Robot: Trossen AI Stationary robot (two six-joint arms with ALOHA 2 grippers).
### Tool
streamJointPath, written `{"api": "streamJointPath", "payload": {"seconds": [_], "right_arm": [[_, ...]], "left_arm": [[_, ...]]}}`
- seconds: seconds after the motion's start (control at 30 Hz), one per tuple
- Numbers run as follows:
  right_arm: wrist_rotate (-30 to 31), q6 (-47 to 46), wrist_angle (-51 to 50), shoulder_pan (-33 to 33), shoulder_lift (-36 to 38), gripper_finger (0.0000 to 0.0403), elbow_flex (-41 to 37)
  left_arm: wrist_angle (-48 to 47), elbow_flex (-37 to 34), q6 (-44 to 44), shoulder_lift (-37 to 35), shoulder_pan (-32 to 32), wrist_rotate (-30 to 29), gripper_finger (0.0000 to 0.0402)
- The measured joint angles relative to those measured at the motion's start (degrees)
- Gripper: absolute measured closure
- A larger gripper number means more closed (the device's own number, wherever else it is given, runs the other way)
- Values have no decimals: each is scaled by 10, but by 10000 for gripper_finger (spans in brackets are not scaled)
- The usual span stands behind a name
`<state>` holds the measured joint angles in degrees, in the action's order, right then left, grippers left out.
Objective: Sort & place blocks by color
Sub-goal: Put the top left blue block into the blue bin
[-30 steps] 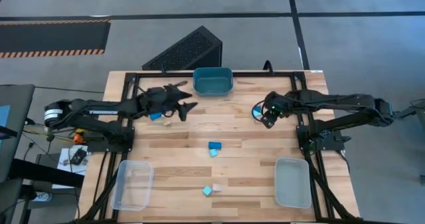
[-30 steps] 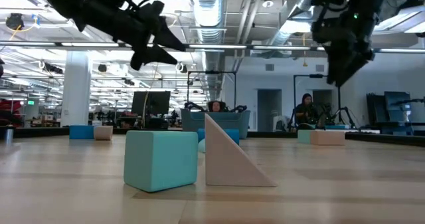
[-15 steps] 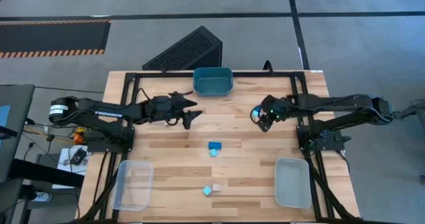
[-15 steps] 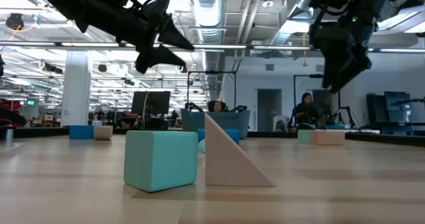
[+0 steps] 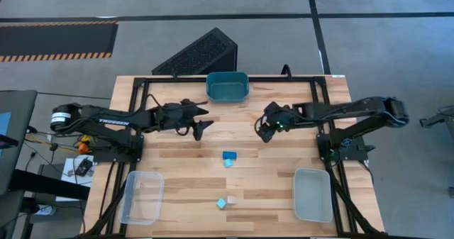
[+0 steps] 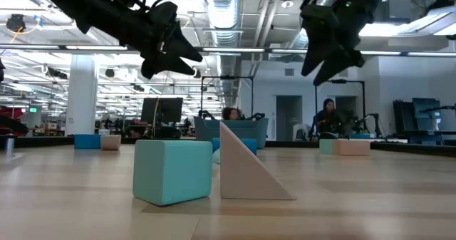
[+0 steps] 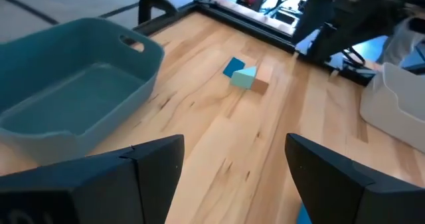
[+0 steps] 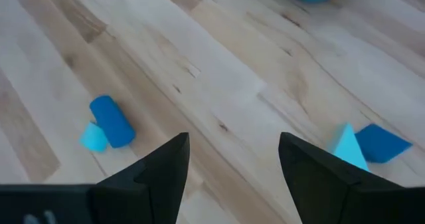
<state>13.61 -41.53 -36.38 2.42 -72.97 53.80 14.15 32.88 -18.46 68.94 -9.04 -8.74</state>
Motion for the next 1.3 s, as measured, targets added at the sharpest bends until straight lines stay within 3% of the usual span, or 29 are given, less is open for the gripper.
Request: {"api": "streamJointPath", "payload": {"seconds": [0.23,0.43,0.6,0.8,1.1,1.3], "right_arm": [[0,-79,-108,0,-26,149,48],[0,-94,-163,-11,-16,149,72],[8,-86,-222,-47,-21,149,68],[16,-95,-177,-100,-43,149,68],[30,-95,-110,-93,-47,149,78],[51,-60,-139,-96,-42,149,111]], "left_arm": [[0,0,52,-8,0,9,152],[55,0,106,-7,0,41,152],[78,0,107,-7,2,53,152],[50,0,46,-9,21,52,152],[-29,0,12,-71,67,14,152],[-90,0,18,-102,100,-69,152]]}}
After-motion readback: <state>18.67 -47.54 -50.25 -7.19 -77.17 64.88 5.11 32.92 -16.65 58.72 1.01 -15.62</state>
